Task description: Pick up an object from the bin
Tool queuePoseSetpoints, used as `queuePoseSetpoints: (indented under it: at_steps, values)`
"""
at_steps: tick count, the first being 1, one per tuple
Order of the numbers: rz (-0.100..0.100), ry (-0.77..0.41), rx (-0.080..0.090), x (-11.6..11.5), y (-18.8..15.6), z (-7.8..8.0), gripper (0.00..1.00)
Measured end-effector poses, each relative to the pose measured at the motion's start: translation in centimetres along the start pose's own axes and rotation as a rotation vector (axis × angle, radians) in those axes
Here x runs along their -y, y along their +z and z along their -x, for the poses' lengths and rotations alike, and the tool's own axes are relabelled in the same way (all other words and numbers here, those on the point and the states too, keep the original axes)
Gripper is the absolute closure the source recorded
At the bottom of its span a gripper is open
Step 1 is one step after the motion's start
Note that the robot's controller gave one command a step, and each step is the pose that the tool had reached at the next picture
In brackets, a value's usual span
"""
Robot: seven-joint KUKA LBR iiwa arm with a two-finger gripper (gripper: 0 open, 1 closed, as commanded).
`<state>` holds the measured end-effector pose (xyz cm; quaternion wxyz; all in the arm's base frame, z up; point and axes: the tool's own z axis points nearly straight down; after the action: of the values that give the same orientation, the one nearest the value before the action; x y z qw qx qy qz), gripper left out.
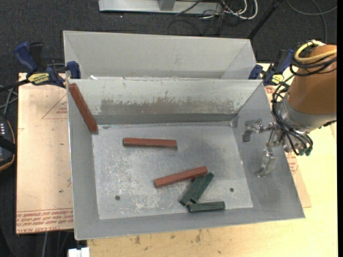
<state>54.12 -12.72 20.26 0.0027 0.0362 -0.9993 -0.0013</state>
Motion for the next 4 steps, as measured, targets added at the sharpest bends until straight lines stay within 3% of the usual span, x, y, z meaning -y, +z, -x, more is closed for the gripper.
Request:
queuePoseSetpoints:
  at_steps: [1, 2, 3, 4]
  values:
    - [-0.004, 0.062, 0.014, -0.3, 3.3, -1.5, 0.0]
    - [-0.004, -0.124, 0.01, -5.3, 10.2, -2.1, 0.0]
    - [0.002, -0.076, -0.002, -7.1, 11.1, -0.5, 0.0]
    - [-0.003, -0.192, 0.006, -9.7, 9.3, -1.1, 0.0]
